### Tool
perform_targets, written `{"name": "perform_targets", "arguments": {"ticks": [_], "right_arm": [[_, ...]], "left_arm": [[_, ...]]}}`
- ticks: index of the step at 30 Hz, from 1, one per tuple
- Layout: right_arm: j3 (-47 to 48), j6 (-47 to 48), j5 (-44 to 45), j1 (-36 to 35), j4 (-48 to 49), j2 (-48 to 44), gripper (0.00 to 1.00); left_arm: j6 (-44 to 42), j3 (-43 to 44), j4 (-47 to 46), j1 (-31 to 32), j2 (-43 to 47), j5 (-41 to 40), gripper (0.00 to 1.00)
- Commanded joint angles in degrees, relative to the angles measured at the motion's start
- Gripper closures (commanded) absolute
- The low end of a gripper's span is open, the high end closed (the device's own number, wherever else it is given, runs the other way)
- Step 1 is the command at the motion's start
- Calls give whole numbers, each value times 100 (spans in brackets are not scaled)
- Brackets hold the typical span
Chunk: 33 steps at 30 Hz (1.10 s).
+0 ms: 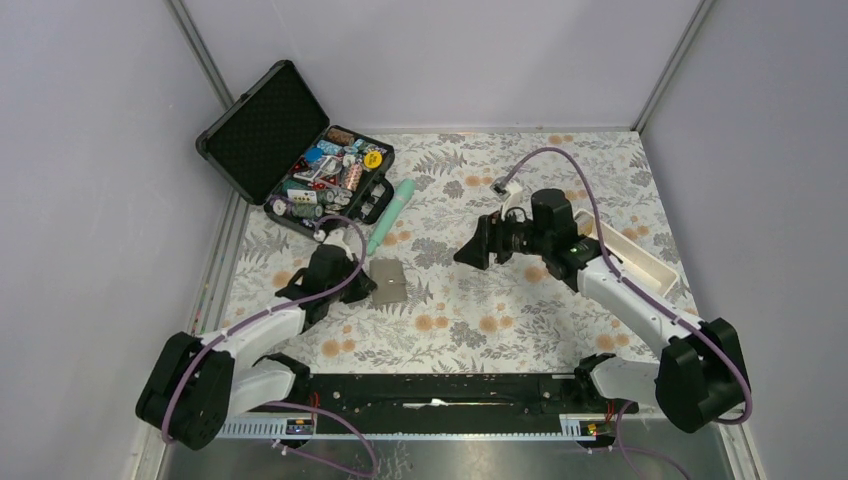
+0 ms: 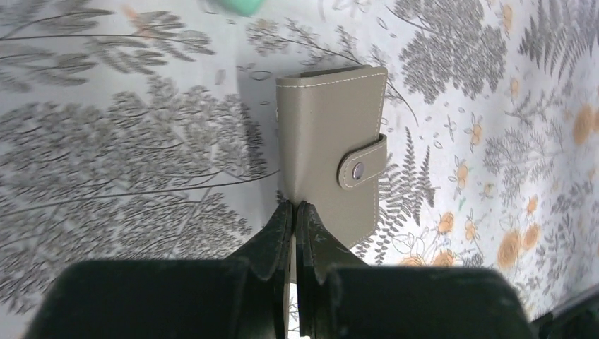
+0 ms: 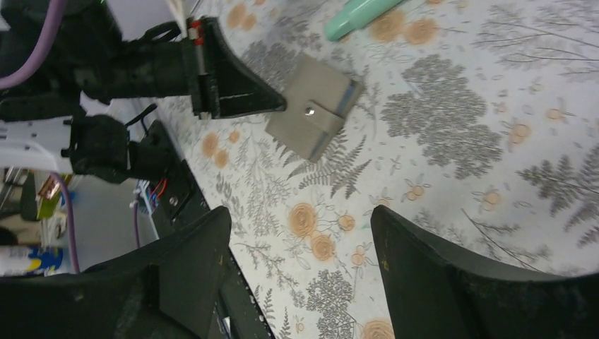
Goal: Put the credit cards into the card holder
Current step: Pick up the card holder from the center of the board.
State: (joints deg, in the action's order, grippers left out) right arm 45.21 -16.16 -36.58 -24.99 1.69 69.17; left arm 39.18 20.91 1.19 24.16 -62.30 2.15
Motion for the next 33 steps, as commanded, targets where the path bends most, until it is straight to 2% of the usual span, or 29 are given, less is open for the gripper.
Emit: {"name": "perform_targets", "arguments": {"ticks": [1, 5, 8, 11, 15, 19, 26, 30, 33], "right_arm": [[39, 151, -623, -369, 533, 295, 22], [-137, -35, -636, -541, 1059, 571, 27], [-185, -157, -482, -542, 1209, 823, 14], [-140, -269, -201, -536, 1137, 1068, 7], [-194, -515, -685, -541, 1529, 1344, 1], [-269, -865, -1262, -542, 2101, 1530, 0], [-206, -1108, -1512, -543, 2328, 1651, 0], [-240, -1456, -1554, -540, 2763, 1627, 9], [-252, -1625, -1550, -542, 2965, 1613, 23]], "left_arm": [[-575, 309, -823, 185, -400, 872, 100], [-670, 316, -1453, 405, -622, 1515, 100], [-562, 201, -1870, 528, -533, 1776, 100], [-408, 19, -2217, 575, -190, 1909, 100], [-270, -130, -2342, 606, 382, 1973, 100], [-131, -211, -2345, 624, 789, 2114, 100], [150, -231, -2394, 650, 1259, 2322, 100], [151, -166, -2394, 668, 1233, 2492, 100], [139, -109, -2419, 682, 1172, 2677, 100]]}}
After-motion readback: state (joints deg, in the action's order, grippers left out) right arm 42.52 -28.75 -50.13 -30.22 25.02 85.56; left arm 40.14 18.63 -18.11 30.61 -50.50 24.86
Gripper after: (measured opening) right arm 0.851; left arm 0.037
